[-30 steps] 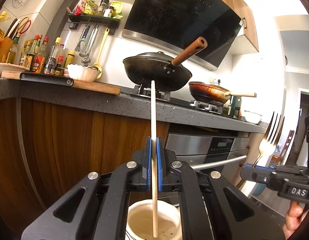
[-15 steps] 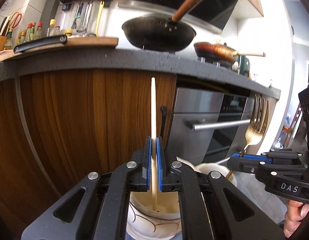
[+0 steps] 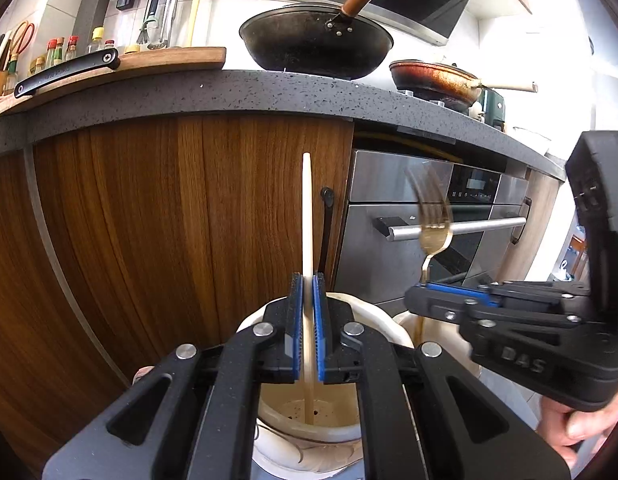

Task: Organize utensils
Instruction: 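Lift chopstick over larger pot with left while right carries fork to smaller pot, then drop fork into smaller pot with right while left releases chopstick into larger pot, then grasp another chopstick with left tool while right grasps flower-handled spoon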

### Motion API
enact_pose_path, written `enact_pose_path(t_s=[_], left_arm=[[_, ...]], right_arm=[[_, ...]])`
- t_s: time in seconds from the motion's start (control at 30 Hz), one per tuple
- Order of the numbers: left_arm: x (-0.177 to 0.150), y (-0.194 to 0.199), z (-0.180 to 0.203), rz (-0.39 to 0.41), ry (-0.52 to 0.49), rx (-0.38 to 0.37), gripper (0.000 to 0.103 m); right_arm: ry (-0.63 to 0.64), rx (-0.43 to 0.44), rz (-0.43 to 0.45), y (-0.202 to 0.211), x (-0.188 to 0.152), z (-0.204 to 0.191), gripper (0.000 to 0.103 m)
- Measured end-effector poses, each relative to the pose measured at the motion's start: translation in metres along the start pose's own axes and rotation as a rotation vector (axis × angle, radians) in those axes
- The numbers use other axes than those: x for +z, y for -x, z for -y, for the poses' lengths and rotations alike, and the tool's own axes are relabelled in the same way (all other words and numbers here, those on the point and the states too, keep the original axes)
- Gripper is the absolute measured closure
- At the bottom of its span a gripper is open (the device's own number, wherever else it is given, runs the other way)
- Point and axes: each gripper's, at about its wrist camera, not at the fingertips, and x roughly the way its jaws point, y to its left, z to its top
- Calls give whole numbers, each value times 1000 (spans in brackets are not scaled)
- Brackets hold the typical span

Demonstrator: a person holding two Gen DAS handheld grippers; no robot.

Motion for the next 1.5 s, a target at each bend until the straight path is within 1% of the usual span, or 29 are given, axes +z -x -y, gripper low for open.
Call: enact_pose_path(t_s=[0.1,0.27,0.37,0.47,0.5,0.53,0.57,0.6,0.63,0.9,1.0,1.07,1.17,1.2,1.27,1.33,1.37,1.5], left_arm=[[1,-1,0,-1,0,-2,98],[1,0,0,-1,-9,-3,97],[1,0,0,-2,-7,-8,96],[1,1,0,-4,-11,-17,91],[1,2,0,-2,-14,-20,83],[1,3,1,5,-20,-23,77],[1,5,1,10,-25,-22,64],[1,8,1,18,-30,-19,53],[2,11,1,31,-36,-13,48],[3,33,-6,53,-18,-17,46],[2,47,-11,57,-9,-17,45],[0,55,-15,54,1,-15,44],[-6,68,-21,46,11,-3,44],[-10,72,-23,39,12,0,43],[-15,76,-25,24,10,-1,38],[-26,81,-27,-5,9,-6,30],[-30,82,-28,-20,6,-7,29],[-55,84,-32,-121,-5,-6,29]], right_arm=[[-17,6,0,-6,1,2,96],[-6,-4,-22,-16,-3,2,96],[-13,0,-21,-15,-5,5,96],[-11,1,-21,-11,-5,6,94],[-12,0,-18,-9,-5,7,93],[-10,-1,-16,-7,-5,7,89],[-4,-3,-13,-5,-6,6,85],[3,-6,-9,-1,-6,6,83],[6,-6,-5,2,-6,5,81],[15,-14,40,37,-17,7,74],[25,-26,52,54,-28,7,64],[34,-33,48,62,-36,7,54],[38,-36,33,69,-49,10,48],[33,-36,24,71,-54,12,47],[17,-29,3,73,-65,16,42],[6,-28,-15,74,-76,19,36],[6,-29,-25,74,-81,20,34],[-1,-23,-56,73,-96,25,35]])
